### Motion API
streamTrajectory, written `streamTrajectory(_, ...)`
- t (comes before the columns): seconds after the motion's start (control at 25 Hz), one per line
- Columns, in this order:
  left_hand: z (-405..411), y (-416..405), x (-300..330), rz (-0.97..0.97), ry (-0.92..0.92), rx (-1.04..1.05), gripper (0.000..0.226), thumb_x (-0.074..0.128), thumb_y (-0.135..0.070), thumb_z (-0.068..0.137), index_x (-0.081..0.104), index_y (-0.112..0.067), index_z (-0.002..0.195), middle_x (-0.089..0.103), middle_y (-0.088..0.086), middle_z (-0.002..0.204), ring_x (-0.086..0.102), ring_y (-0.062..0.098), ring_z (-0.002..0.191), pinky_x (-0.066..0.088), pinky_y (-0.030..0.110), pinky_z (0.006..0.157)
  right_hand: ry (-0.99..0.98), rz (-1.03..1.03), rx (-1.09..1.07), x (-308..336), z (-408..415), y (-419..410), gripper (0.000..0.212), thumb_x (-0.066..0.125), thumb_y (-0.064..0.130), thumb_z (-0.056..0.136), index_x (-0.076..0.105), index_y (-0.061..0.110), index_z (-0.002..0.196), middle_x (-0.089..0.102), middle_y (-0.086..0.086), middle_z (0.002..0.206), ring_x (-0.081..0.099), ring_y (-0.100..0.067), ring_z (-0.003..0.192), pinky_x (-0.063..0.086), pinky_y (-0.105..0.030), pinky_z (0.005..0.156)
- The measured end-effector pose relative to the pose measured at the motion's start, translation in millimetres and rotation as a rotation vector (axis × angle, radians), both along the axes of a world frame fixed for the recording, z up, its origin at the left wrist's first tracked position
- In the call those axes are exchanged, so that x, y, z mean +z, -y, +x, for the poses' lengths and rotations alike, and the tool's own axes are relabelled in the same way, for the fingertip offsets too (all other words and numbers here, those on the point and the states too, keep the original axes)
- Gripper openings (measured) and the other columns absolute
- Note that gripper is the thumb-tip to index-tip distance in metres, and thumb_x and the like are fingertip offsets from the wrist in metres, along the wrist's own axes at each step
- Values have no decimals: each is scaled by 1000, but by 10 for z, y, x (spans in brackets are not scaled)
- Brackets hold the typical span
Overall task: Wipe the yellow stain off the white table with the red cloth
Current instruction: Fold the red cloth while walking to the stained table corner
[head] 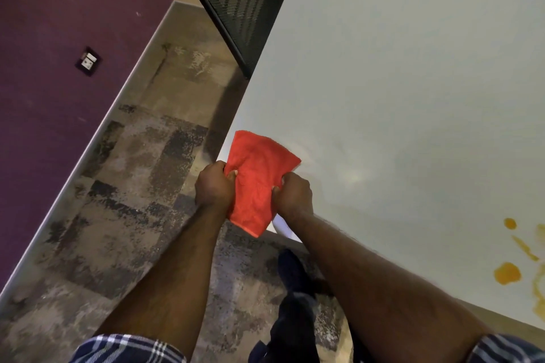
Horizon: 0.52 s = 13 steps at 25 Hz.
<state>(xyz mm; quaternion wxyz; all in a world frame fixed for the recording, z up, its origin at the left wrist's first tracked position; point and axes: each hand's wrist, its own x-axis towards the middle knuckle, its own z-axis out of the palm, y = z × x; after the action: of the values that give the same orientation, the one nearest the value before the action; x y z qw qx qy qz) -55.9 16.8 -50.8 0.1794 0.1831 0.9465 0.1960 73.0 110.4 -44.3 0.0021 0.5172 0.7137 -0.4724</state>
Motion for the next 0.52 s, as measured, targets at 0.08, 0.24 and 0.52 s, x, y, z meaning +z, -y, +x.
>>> streamTrajectory(0.08,-2,10,15,8,18,15,21,59,-25,93,67,-6,96,68,14,94,57,27,79,42,32,68,-44,26,-2,32,35,-14,32,52,9,89,42,25,62,50,10,63,42,-4,55,27,-13,47)
streamTrajectory(0.24,45,63,117,93,45,18,19,60,-20,93,67,-3,95,69,17,94,58,30,80,37,29,69,-56,94,47,176,116,-91,17,56,12,84,47,16,70,51,6,67,47,-19,65,30,-28,61)
streamTrajectory(0.52,542,77,522,315,8,-61,19,61,-22,93,65,-6,84,67,10,80,57,25,71,34,28,61,-162,219,25,653,676,-243,14,58,18,83,50,15,71,52,4,64,51,-21,63,30,-29,57)
